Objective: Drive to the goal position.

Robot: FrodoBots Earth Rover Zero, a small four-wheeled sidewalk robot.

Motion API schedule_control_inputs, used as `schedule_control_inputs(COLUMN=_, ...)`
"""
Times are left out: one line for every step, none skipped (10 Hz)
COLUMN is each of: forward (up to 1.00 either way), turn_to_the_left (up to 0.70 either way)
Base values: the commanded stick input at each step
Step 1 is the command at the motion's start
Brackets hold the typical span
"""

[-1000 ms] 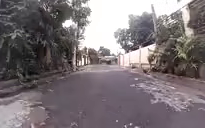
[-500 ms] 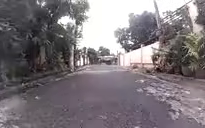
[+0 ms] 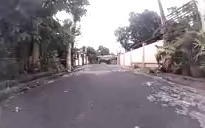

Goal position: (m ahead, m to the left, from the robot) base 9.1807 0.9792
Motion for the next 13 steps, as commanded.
schedule_control_inputs(forward=1.00, turn_to_the_left=0.00)
schedule_control_inputs(forward=1.00, turn_to_the_left=0.00)
schedule_control_inputs(forward=1.00, turn_to_the_left=0.00)
schedule_control_inputs(forward=1.00, turn_to_the_left=0.00)
schedule_control_inputs(forward=1.00, turn_to_the_left=0.00)
schedule_control_inputs(forward=1.00, turn_to_the_left=0.00)
schedule_control_inputs(forward=1.00, turn_to_the_left=0.00)
schedule_control_inputs(forward=1.00, turn_to_the_left=0.00)
schedule_control_inputs(forward=1.00, turn_to_the_left=0.00)
schedule_control_inputs(forward=1.00, turn_to_the_left=0.00)
schedule_control_inputs(forward=1.00, turn_to_the_left=0.00)
schedule_control_inputs(forward=1.00, turn_to_the_left=0.00)
schedule_control_inputs(forward=1.00, turn_to_the_left=0.00)
